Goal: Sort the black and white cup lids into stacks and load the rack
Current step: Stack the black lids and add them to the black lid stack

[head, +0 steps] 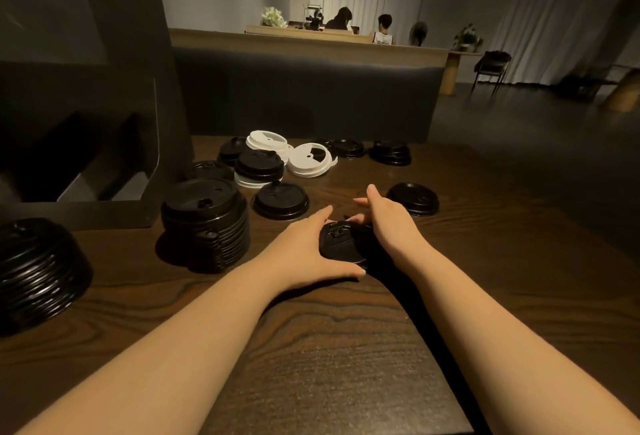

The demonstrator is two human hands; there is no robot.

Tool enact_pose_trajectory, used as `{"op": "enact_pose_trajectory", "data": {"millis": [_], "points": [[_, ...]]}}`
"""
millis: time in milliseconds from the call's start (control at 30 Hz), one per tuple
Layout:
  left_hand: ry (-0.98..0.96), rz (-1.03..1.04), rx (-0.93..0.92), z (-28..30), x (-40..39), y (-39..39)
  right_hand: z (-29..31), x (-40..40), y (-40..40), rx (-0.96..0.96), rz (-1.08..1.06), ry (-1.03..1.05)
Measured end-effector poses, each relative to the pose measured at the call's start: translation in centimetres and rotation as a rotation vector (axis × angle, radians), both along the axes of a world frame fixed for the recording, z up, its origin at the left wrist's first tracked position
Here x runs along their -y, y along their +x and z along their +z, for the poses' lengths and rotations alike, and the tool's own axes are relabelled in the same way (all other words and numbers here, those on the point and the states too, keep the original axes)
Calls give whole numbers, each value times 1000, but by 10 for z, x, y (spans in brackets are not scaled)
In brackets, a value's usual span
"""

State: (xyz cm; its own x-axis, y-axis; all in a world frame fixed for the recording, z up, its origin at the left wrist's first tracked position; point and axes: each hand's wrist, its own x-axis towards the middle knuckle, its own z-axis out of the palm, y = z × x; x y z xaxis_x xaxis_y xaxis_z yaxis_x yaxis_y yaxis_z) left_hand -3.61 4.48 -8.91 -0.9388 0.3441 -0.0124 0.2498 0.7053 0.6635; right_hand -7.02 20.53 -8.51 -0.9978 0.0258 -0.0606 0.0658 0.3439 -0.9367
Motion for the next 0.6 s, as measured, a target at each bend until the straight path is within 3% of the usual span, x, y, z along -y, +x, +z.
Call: {"op": "enact_pose_trajectory", "data": {"millis": [400,533,600], "points": [[240,94,-207,-2,-1,1,2,1,12,-166,5,123],[754,300,58,2,-13,-6,7,0,16,-204,-24,-54],[774,357,107,5,-21,-14,7,1,15,-196,-23,-15]]}}
